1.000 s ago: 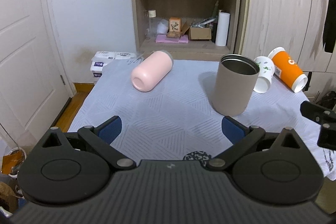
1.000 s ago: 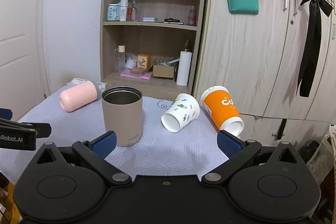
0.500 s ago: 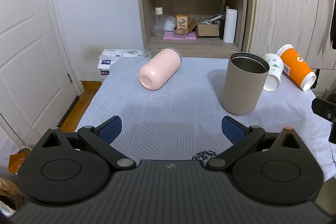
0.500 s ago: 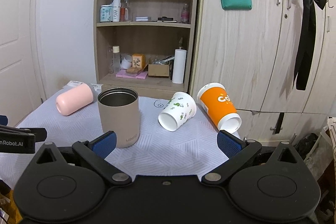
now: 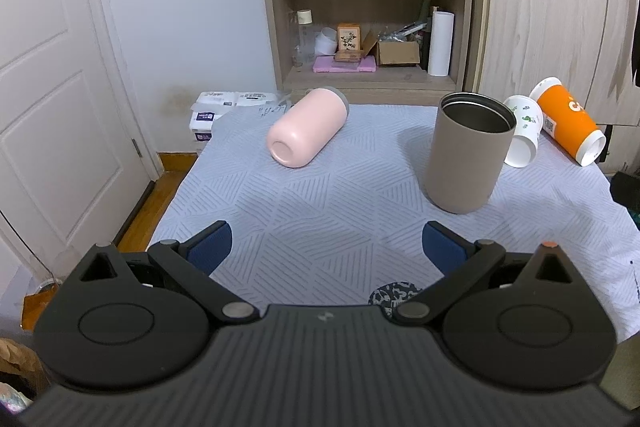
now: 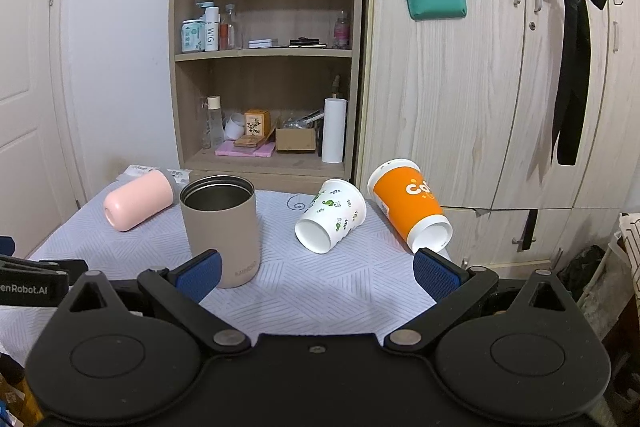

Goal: Flip cup upright

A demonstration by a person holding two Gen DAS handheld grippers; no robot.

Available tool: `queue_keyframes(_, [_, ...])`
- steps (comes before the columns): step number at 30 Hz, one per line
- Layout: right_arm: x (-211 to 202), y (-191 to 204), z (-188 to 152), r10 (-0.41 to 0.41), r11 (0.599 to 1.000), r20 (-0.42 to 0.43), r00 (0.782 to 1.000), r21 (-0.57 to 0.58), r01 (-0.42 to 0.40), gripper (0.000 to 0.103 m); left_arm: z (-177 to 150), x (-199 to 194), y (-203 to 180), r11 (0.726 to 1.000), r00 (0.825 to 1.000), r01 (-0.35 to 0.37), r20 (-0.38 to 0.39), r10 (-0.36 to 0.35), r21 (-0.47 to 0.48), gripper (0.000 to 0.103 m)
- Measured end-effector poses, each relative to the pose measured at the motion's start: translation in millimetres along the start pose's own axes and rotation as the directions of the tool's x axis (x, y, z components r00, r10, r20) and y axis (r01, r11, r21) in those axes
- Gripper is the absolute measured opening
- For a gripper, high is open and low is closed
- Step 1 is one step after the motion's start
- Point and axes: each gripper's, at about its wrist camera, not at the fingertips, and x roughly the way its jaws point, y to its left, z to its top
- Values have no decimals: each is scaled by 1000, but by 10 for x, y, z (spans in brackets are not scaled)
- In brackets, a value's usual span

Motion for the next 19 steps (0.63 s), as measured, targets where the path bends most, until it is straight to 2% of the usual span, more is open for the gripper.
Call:
queue_keyframes(4, [-10,6,1,2,1000,2,1000,-5,-2,103,-9,-9,31,1000,1000,1,15,-1,-11,103])
queue_keyframes(9, [-18,2,4,2,1000,3,1000,-8,-2,103,-29,-15,16,999,999,-39,33,39,4,103])
queue_keyframes(19, [-25,-4,-5,2,1000,1,1000,-10,-2,103,-16,-37,1,999,998,-43,47,42,18,103])
